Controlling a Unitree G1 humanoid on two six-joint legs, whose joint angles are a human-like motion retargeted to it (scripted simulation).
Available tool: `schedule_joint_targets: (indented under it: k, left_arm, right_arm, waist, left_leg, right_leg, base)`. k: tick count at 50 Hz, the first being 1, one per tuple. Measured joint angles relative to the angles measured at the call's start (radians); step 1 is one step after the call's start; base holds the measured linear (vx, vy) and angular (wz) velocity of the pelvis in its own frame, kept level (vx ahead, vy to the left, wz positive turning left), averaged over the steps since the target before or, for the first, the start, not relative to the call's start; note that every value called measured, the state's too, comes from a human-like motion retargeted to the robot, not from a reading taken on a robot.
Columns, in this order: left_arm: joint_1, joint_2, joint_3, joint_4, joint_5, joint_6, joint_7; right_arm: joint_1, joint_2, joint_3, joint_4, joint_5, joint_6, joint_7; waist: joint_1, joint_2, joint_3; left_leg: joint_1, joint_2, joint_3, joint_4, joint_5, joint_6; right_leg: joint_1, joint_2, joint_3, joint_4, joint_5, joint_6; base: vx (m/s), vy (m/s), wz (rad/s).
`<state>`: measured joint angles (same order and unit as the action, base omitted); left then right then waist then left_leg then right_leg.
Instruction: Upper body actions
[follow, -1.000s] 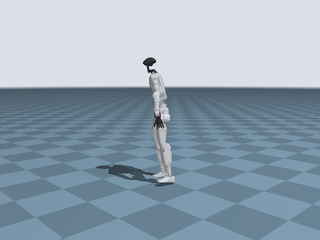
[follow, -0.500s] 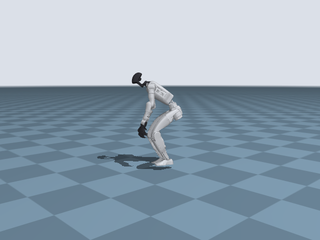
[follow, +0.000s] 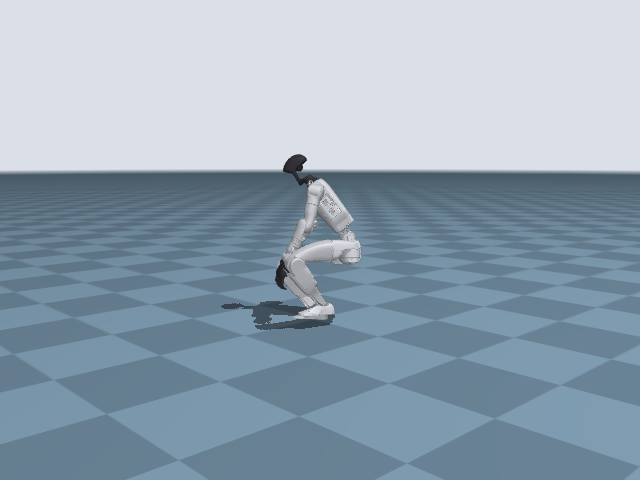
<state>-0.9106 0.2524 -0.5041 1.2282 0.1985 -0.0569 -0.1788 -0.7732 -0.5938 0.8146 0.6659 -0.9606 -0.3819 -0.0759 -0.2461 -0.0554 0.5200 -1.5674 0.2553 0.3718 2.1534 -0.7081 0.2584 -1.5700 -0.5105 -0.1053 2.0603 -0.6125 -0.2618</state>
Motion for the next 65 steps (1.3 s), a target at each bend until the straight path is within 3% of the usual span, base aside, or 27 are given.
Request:
schedule_joint_targets:
  k: [7, 15, 20, 23, 27, 30, 35, 42, 48, 52, 55, 59, 65]
  left_arm:
    - [0.019, -0.034, 0.086, 0.058, -0.139, -0.028, 0.051]
    - [0.028, 0.01, 0.109, 0.149, -0.092, 0.014, 0.032]
    - [-0.058, 0.015, 0.184, 0.121, -0.025, 0.067, 0.077]
    - [-0.11, 0.069, 0.198, 0.083, -0.061, 0.085, 0.046]
    - [-0.129, 0.137, 0.257, 0.082, -0.123, 0.094, 0.014]
    - [-0.073, 0.146, 0.299, 0.122, -0.145, 0.131, 0.009]
    - [0.139, 0.103, 0.332, 0.178, -0.134, 0.226, 0.12]
    - [0.509, -0.028, 0.41, 0.192, -0.161, 0.185, 0.13]
    - [0.754, -0.117, 0.526, 0.237, -0.191, 0.13, 0.076]
    - [0.907, -0.153, 0.613, 0.278, -0.186, 0.134, 0.102]
    - [0.959, -0.181, 0.701, 0.292, -0.177, 0.169, 0.103]
    - [0.99, -0.198, 0.752, 0.308, -0.273, 0.192, 0.09]
    - [0.961, -0.169, 0.72, 0.267, -0.279, 0.195, 0.105]
  right_arm:
    - [0.021, 0.014, -0.052, 0.027, 0.059, 0.026, 0.006]
    - [0.012, -0.004, -0.027, 0.069, 0.009, 0.03, -0.011]
    - [-0.019, 0.055, -0.215, 0.134, -0.084, 0.082, -0.01]
    - [-0.072, 0.057, -0.323, 0.167, -0.069, 0.081, 0.059]
    - [-0.107, 0.039, -0.448, 0.171, 0.007, 0.114, 0.158]
    - [-0.038, 0.047, -0.553, 0.174, 0.019, 0.143, 0.174]
    - [0.19, 0.136, -0.739, 0.275, -0.005, 0.267, 0.085]
    - [0.442, 0.275, -0.971, 0.667, 0.222, 0.518, -0.017]
    - [0.648, 0.303, -1.089, 0.872, 0.357, 0.561, 0.071]
    - [0.815, 0.334, -1.158, 0.892, 0.28, 0.564, 0.08]
    - [0.872, 0.362, -1.192, 0.875, 0.222, 0.579, 0.069]
    - [0.882, 0.375, -1.153, 0.865, 0.253, 0.574, 0.093]
    - [0.803, 0.405, -1.1, 0.784, 0.168, 0.531, 0.152]
  waist:
    - [0.04, 0.015, 0.0]
    - [0.017, -0.001, 0.0]
    - [0.062, 0.046, 0.0]
    - [0.109, 0.076, 0.0]
    - [0.129, 0.152, 0.0]
    - [0.13, 0.177, 0.0]
    - [0.118, 0.154, 0.0]
    - [0.125, 0.11, 0.0]
    - [0.106, 0.071, -0.017]
    - [0.081, 0.061, -0.154]
    - [-0.035, 0.073, -0.232]
    - [0.045, 0.051, -0.238]
    - [0.035, 0.044, -0.275]
  left_leg:
    - [-0.003, 0.009, -0.001, -0.06, 0.023, 0.0]
    - [0.003, 0.011, -0.012, 0.011, -0.01, 0.001]
    - [-0.003, -0.015, -0.004, -0.184, 0.063, -0.01]
    - [-0.003, -0.015, -0.023, -0.365, 0.128, -0.06]
    - [0.005, -0.029, -0.091, -0.619, 0.214, -0.114]
    - [0.129, -0.046, -0.113, -0.822, 0.251, -0.15]
    - [0.48, -0.092, -0.098, -1.211, 0.338, -0.2]
    - [0.993, -0.146, -0.056, -1.747, 0.512, -0.243]
    - [1.342, -0.21, -0.058, -2.039, 0.587, -0.279]
    - [1.432, -0.25, -0.048, -2.142, 0.611, -0.287]
    - [1.413, -0.258, -0.183, -2.113, 0.583, -0.305]
    - [1.475, -0.246, -0.084, -2.122, 0.585, -0.294]
    - [1.502, -0.242, -0.075, -2.131, 0.584, -0.296]
  right_leg:
    - [0.0, 0.034, -0.032, -0.074, 0.05, 0.0]
    - [0.0, 0.02, 0.002, -0.008, 0.016, 0.0]
    - [0.0, 0.055, -0.049, -0.179, 0.085, 0.0]
    - [0.0, 0.1, -0.088, -0.337, 0.138, 0.002]
    - [0.08, 0.144, -0.163, -0.601, 0.214, 0.067]
    - [0.22, 0.174, -0.183, -0.817, 0.285, 0.13]
    - [0.549, 0.192, -0.181, -1.184, 0.406, 0.232]
    - [1.046, 0.259, -0.229, -1.718, 0.605, 0.313]
    - [1.373, 0.261, -0.305, -1.974, 0.673, 0.356]
    - [1.468, 0.26, -0.376, -2.063, 0.683, 0.372]
    - [1.498, 0.245, -0.476, -2.055, 0.648, 0.374]
    - [1.524, 0.275, -0.396, -2.053, 0.647, 0.359]
    - [1.546, 0.281, -0.396, -2.062, 0.649, 0.366]
  base:
    - [-0.06, -0.04, -0.15]
    - [0.07, 0.0, 0.04]
    - [-0.03, -0.03, -0.08]
    - [-0.15, -0.17, -0.21]
    - [-0.01, -0.02, -0.03]
    - [0.12, 0.03, -0.11]
    - [0.16, 0.02, -0.1]
    - [0.15, -0.05, -0.2]
    - [0.32, -0.1, 0.2]
    - [0.47, -0.08, 0.66]
    - [0.29, -0.06, 1.35]
    - [0.16, -0.08, -0.98]
    - [0.07, -0.03, -0.11]
